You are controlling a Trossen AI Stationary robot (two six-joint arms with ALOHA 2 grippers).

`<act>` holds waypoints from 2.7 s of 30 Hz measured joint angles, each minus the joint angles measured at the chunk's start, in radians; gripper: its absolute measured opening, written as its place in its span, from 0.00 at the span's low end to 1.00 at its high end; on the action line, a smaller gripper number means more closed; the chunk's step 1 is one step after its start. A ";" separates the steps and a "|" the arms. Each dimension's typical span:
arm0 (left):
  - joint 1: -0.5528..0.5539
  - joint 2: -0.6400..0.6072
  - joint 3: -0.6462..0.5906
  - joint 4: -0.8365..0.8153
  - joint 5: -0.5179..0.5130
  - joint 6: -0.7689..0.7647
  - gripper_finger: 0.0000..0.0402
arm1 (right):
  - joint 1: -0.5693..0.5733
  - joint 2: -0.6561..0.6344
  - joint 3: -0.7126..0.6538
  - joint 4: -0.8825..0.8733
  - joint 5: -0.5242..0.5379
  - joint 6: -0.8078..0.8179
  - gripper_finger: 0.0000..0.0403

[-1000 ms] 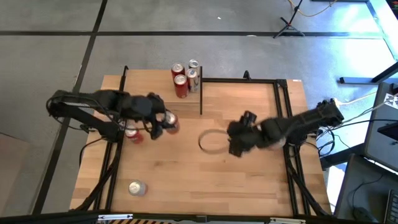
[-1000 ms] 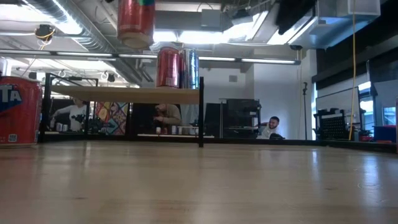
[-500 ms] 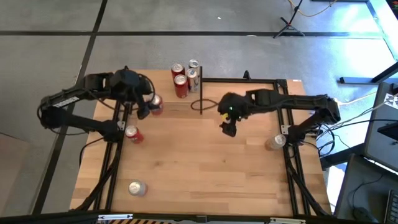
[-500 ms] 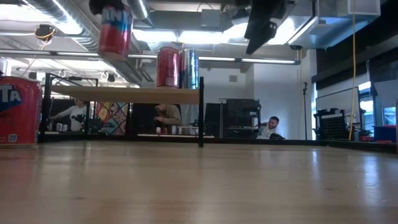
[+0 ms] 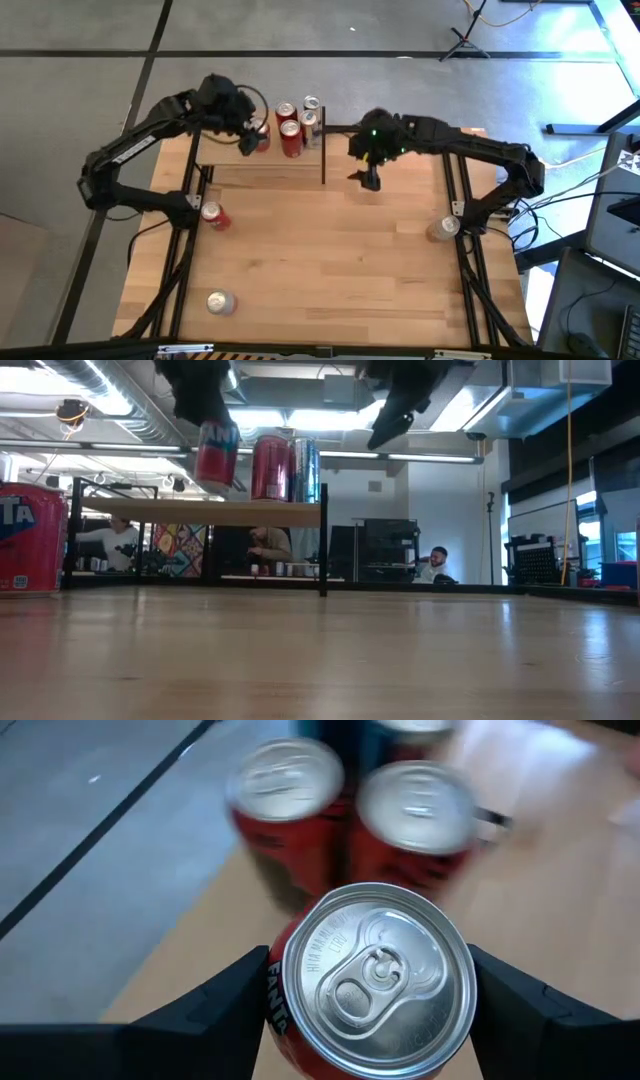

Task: Place canned beverage on shelf
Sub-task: Put the bottom red soda can on the shelf, then put the red soda can on the shelf aligned with the other red soda can

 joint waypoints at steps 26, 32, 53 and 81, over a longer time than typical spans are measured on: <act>0.177 0.147 -0.001 0.161 0.214 0.065 0.63 | -0.191 0.000 0.000 -0.021 -0.293 -0.133 0.83; 0.197 0.144 -0.001 0.156 0.215 0.099 0.63 | -0.191 0.000 0.000 -0.039 -0.296 -0.126 0.83; 0.196 0.142 -0.061 0.208 0.193 0.080 0.67 | -0.191 0.000 0.000 -0.011 -0.350 -0.150 0.83; 0.022 0.006 0.246 -0.220 0.132 -0.132 0.87 | -0.190 0.000 0.000 -0.017 -0.355 0.186 0.83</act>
